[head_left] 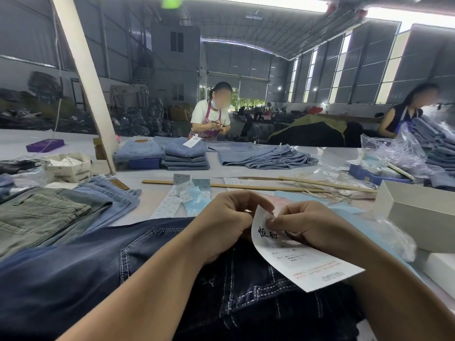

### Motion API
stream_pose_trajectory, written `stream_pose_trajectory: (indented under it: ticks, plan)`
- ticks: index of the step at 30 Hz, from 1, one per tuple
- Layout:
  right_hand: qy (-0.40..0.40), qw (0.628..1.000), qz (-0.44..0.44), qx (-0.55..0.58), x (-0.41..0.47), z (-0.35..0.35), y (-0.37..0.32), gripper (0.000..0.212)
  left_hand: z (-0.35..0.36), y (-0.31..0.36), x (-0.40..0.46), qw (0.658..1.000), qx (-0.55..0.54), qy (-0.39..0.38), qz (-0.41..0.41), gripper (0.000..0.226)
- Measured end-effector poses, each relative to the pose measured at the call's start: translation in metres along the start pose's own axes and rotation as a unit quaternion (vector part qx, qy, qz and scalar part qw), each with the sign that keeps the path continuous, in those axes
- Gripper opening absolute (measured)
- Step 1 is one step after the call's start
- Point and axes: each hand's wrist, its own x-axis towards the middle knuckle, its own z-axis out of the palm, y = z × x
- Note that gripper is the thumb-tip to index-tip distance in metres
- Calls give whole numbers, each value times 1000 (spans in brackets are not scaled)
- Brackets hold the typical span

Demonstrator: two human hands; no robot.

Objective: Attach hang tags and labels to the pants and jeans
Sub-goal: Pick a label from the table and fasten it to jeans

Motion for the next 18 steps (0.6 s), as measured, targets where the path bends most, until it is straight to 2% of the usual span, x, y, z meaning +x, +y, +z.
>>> stream_pose_trajectory:
  ticks: [5, 11, 18]
  plan:
    - [-1, 1000, -19, -17, 1, 0, 0, 24, 1, 0, 0, 999, 33, 7, 10, 31]
    - [5, 998, -33, -51, 1, 0, 1, 23, 0, -1, 1, 999, 46, 13, 13, 49]
    - [-12, 1000, -15, -21, -1, 1, 0, 23, -1, -3, 1, 999, 44, 17, 10, 42]
